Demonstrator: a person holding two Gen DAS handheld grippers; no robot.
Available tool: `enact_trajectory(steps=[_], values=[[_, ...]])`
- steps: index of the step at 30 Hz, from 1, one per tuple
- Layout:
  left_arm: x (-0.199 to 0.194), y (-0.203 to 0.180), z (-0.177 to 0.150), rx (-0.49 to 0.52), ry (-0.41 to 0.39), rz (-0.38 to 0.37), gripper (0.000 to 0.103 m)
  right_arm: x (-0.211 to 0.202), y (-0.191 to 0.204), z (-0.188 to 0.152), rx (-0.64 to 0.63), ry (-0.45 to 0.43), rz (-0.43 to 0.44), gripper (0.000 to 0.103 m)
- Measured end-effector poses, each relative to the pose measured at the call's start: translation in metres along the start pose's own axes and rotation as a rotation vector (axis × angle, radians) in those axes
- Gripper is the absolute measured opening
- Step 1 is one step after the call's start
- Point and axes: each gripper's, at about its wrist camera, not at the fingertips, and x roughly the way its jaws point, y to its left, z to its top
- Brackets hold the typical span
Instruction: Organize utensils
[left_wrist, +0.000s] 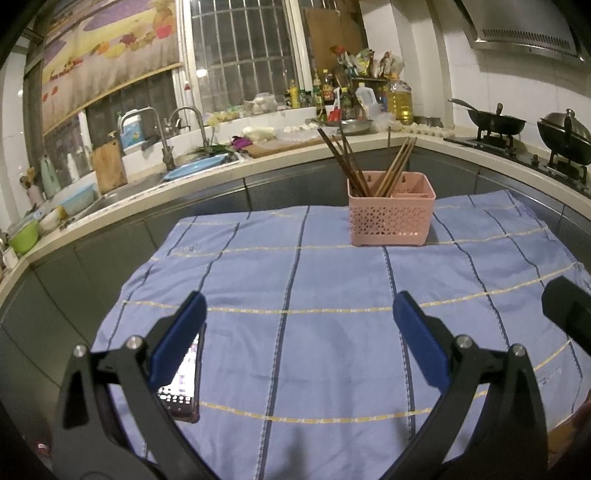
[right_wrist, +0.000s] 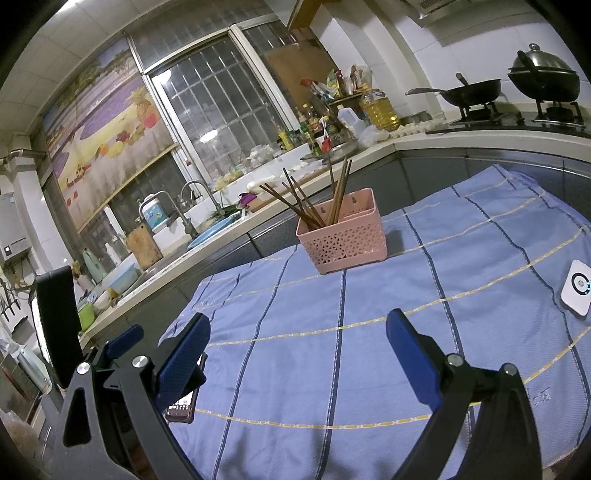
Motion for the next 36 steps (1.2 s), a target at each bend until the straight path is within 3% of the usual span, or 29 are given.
enact_trajectory(steps=[13,26,36], values=[[0.005,0.01,-0.014,-0.006,0.048,-0.014,0.097,0.01,-0.005,-0.006,0.021,0.038,-0.018,0.095],[0.018,0.026,-0.006,-0.017,0.076,-0.026,0.097,0.021,0.002,-0.004,0.002,0.071,-0.023,0.095],[0.018,0.027,-0.003,-0.004,0.055,-0.013,0.097,0.022,0.003,-0.004,0.003,0.071,-0.022,0.095]])
